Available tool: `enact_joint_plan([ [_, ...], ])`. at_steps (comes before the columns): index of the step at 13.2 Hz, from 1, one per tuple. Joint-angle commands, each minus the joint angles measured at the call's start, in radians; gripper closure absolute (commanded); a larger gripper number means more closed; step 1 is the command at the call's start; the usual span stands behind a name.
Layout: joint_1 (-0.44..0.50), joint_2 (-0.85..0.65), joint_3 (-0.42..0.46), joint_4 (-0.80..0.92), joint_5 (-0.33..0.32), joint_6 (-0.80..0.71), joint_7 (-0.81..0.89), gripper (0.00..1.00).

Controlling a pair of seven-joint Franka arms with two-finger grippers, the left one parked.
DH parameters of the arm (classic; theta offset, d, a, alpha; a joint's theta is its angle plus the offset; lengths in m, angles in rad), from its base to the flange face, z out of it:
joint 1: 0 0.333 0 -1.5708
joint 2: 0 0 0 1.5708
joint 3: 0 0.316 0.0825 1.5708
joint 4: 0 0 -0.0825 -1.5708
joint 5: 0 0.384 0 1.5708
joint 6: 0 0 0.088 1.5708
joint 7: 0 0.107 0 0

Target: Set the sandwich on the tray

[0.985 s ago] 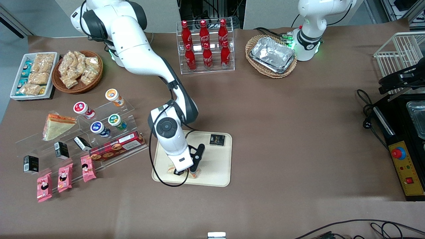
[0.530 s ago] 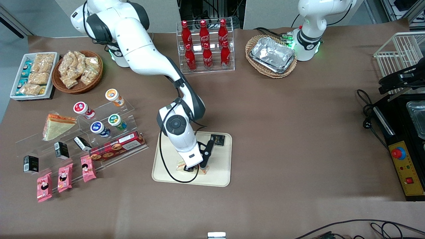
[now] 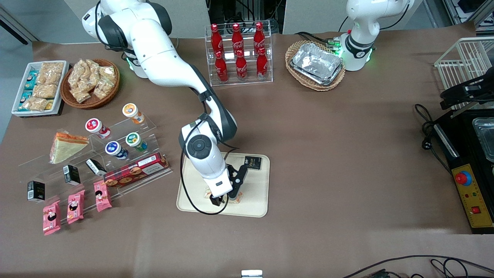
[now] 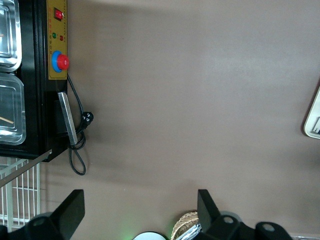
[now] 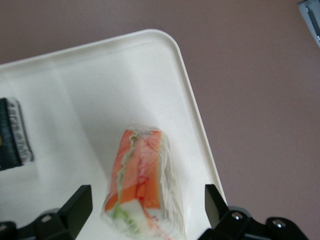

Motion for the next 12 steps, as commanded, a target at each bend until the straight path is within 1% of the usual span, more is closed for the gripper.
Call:
enact_joint_plan([
  [1, -0.010, -0.128, 0.001, 0.001, 0.043, -0.160, 0.013, 0.00],
  [5, -0.053, -0.334, -0.006, -0.002, 0.043, -0.423, 0.160, 0.00],
  [7, -0.094, -0.441, -0.006, -0.002, 0.041, -0.552, 0.249, 0.00],
  [9, -0.155, -0.530, -0.006, -0.002, 0.041, -0.657, 0.298, 0.00],
  [12, -0.299, -0.648, 0.003, -0.002, 0.040, -0.799, 0.361, 0.00],
])
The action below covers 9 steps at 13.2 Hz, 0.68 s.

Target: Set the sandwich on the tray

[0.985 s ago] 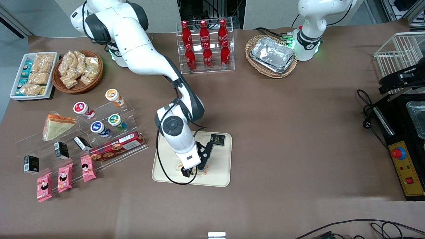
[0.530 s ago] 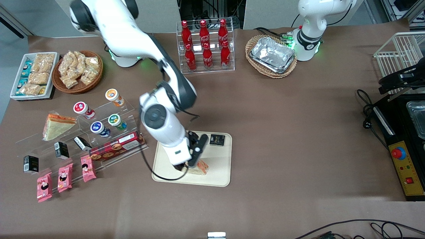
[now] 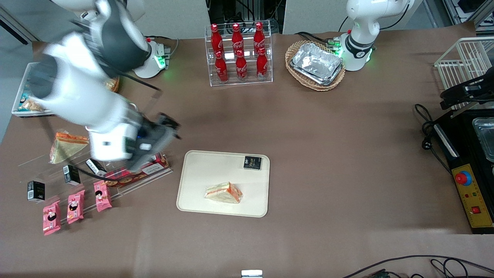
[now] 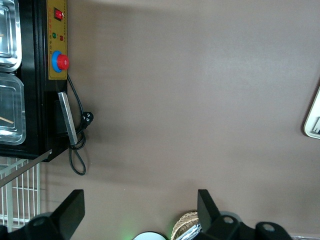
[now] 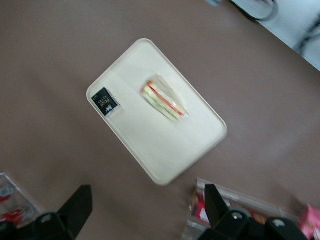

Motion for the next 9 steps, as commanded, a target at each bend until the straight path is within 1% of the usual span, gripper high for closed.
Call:
enact_joint_plan([
  [1, -0.156, -0.137, 0.022, -0.034, 0.018, -0.145, 0.098, 0.00],
  [3, -0.246, -0.185, 0.026, -0.035, 0.004, -0.236, 0.165, 0.00],
  [4, -0.317, -0.220, 0.081, -0.035, -0.043, -0.260, 0.188, 0.00],
  [5, -0.416, -0.251, 0.179, -0.049, -0.121, -0.262, 0.216, 0.00],
  [6, -0.485, -0.286, 0.243, -0.075, -0.207, -0.262, 0.269, 0.00],
  [7, -0.512, -0.326, 0.261, -0.113, -0.247, -0.262, 0.320, 0.00],
  [8, -0.533, -0.346, 0.261, -0.155, -0.269, -0.243, 0.342, 0.00],
  [9, -0.550, -0.348, 0.261, -0.184, -0.308, -0.198, 0.342, 0.00],
])
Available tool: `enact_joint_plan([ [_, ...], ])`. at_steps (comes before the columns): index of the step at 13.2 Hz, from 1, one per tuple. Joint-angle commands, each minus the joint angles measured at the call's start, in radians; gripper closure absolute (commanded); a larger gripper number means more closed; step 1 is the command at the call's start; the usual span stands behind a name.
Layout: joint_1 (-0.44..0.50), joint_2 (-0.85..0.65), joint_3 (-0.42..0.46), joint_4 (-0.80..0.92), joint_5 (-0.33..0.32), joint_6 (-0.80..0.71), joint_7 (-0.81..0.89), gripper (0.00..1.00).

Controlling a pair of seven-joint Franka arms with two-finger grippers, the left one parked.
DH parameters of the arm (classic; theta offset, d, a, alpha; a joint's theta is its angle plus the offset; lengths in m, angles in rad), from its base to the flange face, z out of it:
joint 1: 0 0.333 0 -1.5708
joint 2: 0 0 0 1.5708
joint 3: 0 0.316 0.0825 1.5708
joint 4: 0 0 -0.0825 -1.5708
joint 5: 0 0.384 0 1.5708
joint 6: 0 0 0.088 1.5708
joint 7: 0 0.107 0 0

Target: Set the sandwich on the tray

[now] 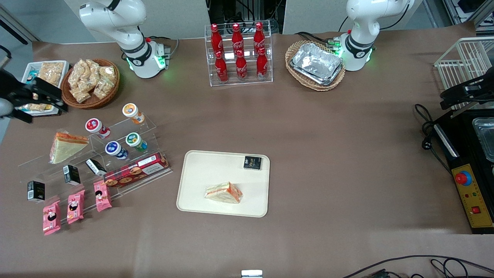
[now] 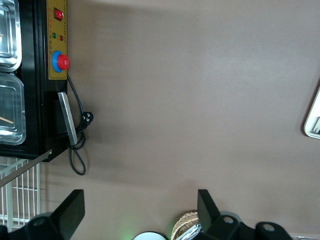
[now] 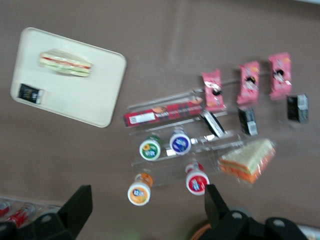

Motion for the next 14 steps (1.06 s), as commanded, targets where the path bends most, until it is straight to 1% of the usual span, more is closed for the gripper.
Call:
enact_joint_plan([
  [1, -0.053, -0.080, 0.032, -0.172, -0.126, 0.098, 0.065, 0.00],
  [2, -0.054, -0.104, 0.032, -0.222, -0.139, 0.155, 0.065, 0.00],
  [4, -0.071, -0.121, 0.032, -0.342, -0.140, 0.310, 0.065, 0.00],
  [5, -0.074, -0.127, 0.032, -0.370, -0.140, 0.347, 0.065, 0.00],
  [7, -0.077, -0.114, 0.032, -0.384, -0.139, 0.387, 0.067, 0.00],
  [10, -0.097, -0.097, 0.033, -0.407, -0.107, 0.413, 0.071, 0.00],
  [13, -0.109, -0.085, 0.032, -0.393, -0.026, 0.407, 0.080, 0.00],
  [14, -0.108, -0.083, 0.032, -0.392, -0.024, 0.404, 0.080, 0.00],
])
